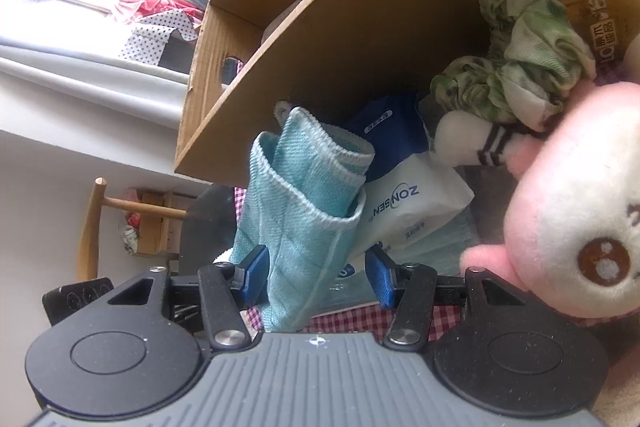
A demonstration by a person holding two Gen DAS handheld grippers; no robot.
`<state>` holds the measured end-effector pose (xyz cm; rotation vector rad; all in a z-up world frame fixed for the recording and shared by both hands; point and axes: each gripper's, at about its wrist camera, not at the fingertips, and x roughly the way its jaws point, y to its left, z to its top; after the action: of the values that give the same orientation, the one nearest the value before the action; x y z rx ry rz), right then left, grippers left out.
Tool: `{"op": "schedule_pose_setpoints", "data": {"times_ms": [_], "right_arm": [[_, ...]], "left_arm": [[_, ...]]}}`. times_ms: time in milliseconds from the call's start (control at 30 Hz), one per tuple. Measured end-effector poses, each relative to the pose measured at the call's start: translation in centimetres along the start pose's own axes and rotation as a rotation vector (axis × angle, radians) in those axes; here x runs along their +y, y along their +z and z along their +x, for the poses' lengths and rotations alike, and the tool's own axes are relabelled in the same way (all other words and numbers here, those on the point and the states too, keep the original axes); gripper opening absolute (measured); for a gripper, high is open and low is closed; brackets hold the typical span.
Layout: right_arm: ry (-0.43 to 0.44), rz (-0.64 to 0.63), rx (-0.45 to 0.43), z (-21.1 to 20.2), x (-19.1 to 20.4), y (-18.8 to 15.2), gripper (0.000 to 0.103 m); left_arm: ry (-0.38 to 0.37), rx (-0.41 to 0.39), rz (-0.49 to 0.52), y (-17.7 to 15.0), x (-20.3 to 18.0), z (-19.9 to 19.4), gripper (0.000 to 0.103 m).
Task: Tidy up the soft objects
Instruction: 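Grasp the teal towel edge with the right gripper and lift it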
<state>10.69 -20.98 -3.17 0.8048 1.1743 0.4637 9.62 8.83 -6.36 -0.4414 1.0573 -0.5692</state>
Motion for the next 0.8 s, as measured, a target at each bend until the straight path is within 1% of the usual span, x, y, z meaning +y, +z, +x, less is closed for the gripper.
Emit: {"op": "schedule_pose_setpoints", "data": {"times_ms": [67, 100, 167, 267, 367, 467, 600, 800], "right_arm": [[-0.004, -0.006, -0.013, 0.0, 0.2, -0.1, 0.055], [-0.006, -0.015, -0.026, -0.1, 0.4, -0.3, 0.052], [-0.016, -0.049, -0.045, -0.3, 0.8, -0.5, 0.05], [-0.005, -0.085, -0.069, -0.4, 1.4, -1.0, 0.05], [-0.035, -0.14, -0.065, -0.4, 2.0, -1.7, 0.05], [-0.028, -0.187, -0.047, -0.8, 2.7, -2.3, 0.05], [-0.032, -0.265, -0.103, -1.9, 3.6, -3.1, 0.05], [0.003, -0.249, -0.133, -1.4, 2.7, -2.6, 0.05]], "left_arm": [[0.012, 0.0, 0.009, 0.0, 0.0, 0.1, 0.01], [0.018, -0.001, 0.015, 0.0, -0.1, 0.1, 0.01], [0.03, -0.003, 0.022, 0.0, -0.1, 0.2, 0.01], [0.044, -0.002, 0.03, 0.1, 0.1, 0.3, 0.011], [0.044, 0.009, 0.026, 0.2, 0.3, 0.5, 0.011], [0.044, 0.016, 0.033, 0.3, 0.3, 0.8, 0.011], [0.049, 0.031, 0.03, 0.5, 0.3, 1.2, 0.014], [0.053, 0.045, 0.013, 0.8, 0.6, 1.8, 0.014]]}}
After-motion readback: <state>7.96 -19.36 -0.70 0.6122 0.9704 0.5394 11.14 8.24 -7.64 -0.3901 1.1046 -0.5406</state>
